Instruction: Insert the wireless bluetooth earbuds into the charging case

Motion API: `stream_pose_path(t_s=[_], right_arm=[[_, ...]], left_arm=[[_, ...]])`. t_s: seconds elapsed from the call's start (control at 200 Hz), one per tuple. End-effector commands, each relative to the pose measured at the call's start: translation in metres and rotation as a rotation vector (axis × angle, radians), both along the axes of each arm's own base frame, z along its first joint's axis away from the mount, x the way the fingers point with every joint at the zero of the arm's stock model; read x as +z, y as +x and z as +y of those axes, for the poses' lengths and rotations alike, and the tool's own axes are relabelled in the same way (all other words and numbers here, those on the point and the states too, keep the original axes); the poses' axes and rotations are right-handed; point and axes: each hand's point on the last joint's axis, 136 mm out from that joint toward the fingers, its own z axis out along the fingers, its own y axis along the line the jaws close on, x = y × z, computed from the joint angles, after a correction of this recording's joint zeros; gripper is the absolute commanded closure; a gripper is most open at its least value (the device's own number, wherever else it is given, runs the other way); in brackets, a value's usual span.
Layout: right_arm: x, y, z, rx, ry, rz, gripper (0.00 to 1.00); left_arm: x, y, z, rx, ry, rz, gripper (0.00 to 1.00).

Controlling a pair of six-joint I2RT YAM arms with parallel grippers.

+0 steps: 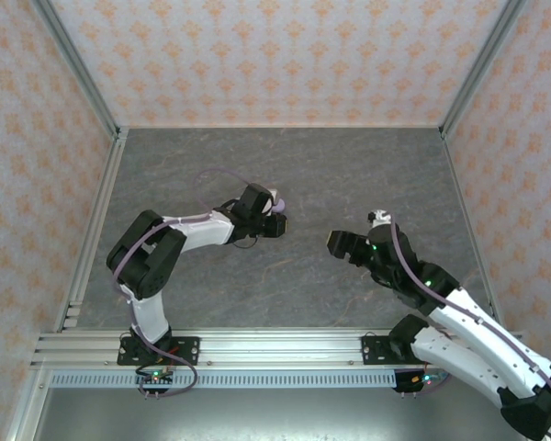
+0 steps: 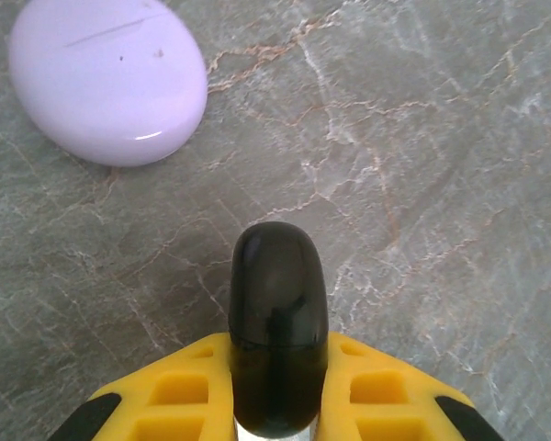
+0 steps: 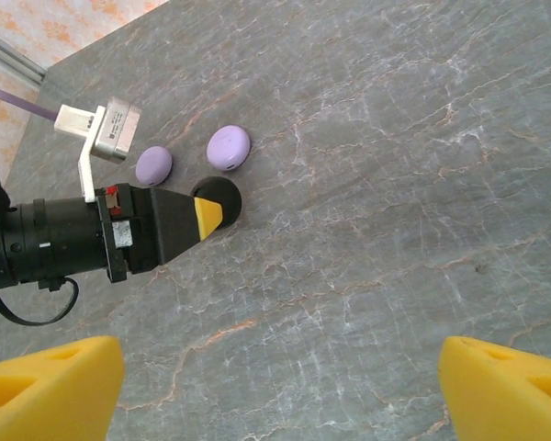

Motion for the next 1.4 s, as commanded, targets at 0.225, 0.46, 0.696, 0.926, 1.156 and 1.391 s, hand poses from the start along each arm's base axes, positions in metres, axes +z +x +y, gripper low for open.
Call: stream_pose_path(t_s=[0.225,0.46,0.696,0.926,1.156,1.391], right_arm=[[-0.01,-0.016,-0.034,-0.094,-0.048,0.012,0.11],[-0.003,-0.02,-0.046,-0.11,-0.096,-0.004,0.11],[0.031,-0.01,-0.064,-0.142,-0.216,-0.14,0.01],[0.069,0.013,-0.103,-0.305,-0.482,-0.359,0.01],[0.046,0.034,-0.131,-0.439,-0.642,-0.403,0.01],[-0.014,0.06,-0.181,-0.608,-0.535,-0.308,0.01]], left_arm=[[-0.006,0.011,0.016,0.072,0.088,0.029,0.54],[0.017,0.013,0.023,0.083,0.11,-0.018,0.45],[0.074,0.01,0.037,0.097,0.12,-0.141,0.43],[0.135,0.0,0.09,0.233,0.211,-0.36,0.36],[0.161,-0.026,0.171,0.493,0.375,-0.511,0.23],[0.168,-0.047,0.216,0.583,0.533,-0.631,0.16]])
